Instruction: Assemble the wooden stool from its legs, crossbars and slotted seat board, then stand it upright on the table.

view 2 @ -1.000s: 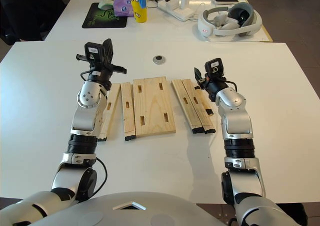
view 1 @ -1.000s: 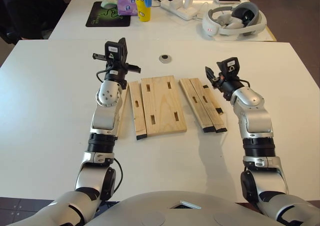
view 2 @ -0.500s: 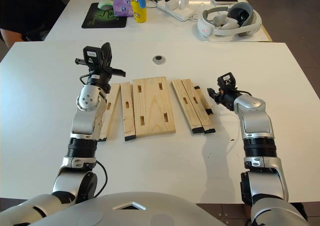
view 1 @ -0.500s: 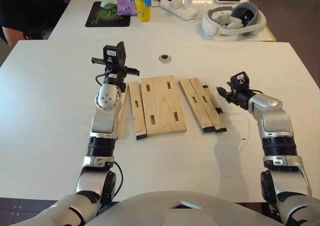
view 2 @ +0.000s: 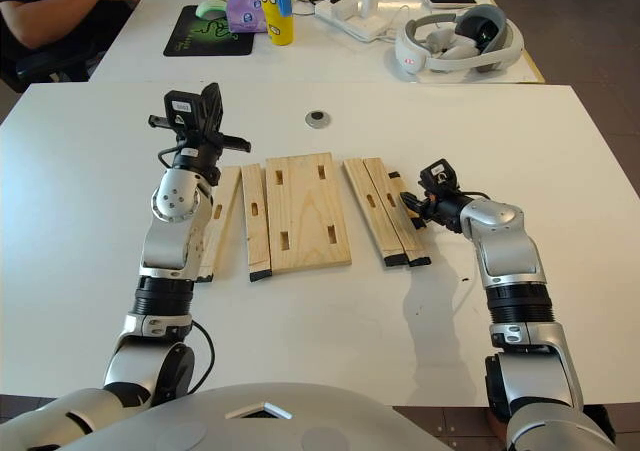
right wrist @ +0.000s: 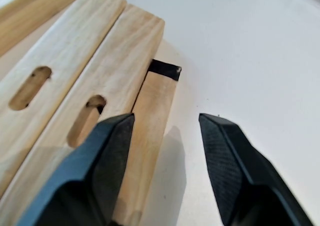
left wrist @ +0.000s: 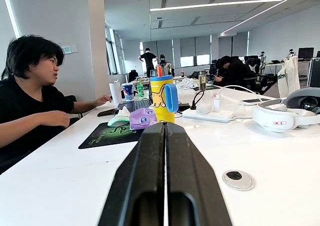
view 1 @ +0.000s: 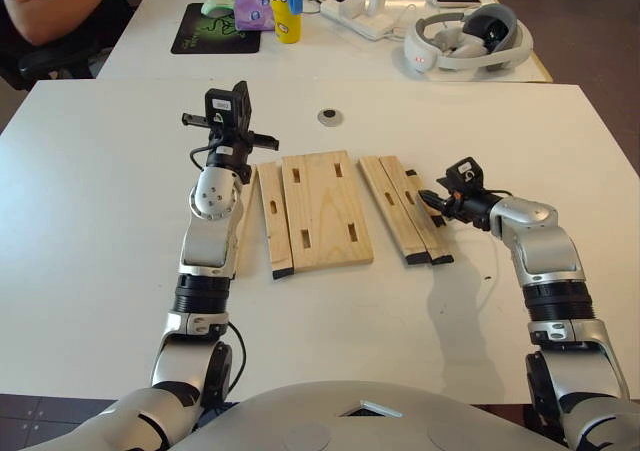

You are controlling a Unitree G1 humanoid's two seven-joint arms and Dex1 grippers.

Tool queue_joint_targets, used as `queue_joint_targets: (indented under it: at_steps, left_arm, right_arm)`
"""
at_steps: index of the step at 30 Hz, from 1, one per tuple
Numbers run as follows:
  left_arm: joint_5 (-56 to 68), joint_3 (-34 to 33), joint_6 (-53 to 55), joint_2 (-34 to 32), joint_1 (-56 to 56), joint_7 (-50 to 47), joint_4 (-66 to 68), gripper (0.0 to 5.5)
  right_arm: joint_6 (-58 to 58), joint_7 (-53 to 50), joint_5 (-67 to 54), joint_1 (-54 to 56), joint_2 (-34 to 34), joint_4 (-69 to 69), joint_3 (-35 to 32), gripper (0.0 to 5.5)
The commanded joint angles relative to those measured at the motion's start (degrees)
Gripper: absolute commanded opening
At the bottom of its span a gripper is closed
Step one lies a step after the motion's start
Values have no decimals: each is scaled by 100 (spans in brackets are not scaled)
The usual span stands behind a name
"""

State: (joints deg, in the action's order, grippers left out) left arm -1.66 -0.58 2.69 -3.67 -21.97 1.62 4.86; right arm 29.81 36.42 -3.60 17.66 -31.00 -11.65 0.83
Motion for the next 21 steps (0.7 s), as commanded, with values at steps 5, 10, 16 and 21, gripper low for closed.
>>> queue_joint_targets:
  at_steps: [5, 10, 16, 21]
  left_arm:
    - [28, -15, 68, -15, 32, 29, -27, 0]
    - [34, -28, 54, -9, 59, 23, 8, 0]
    - [29, -32, 48, 7, 55, 2, 10, 0]
    - [32, -27, 33, 14, 12, 4, 39, 0]
  right_arm:
    - [71, 50, 23, -93, -69, 35, 60, 240]
    - [245, 174, -131, -115, -11, 180, 34, 240]
    - [428, 206, -202, -124, 39, 329, 141, 240]
    - [520, -295, 112, -40, 67, 85, 224, 240]
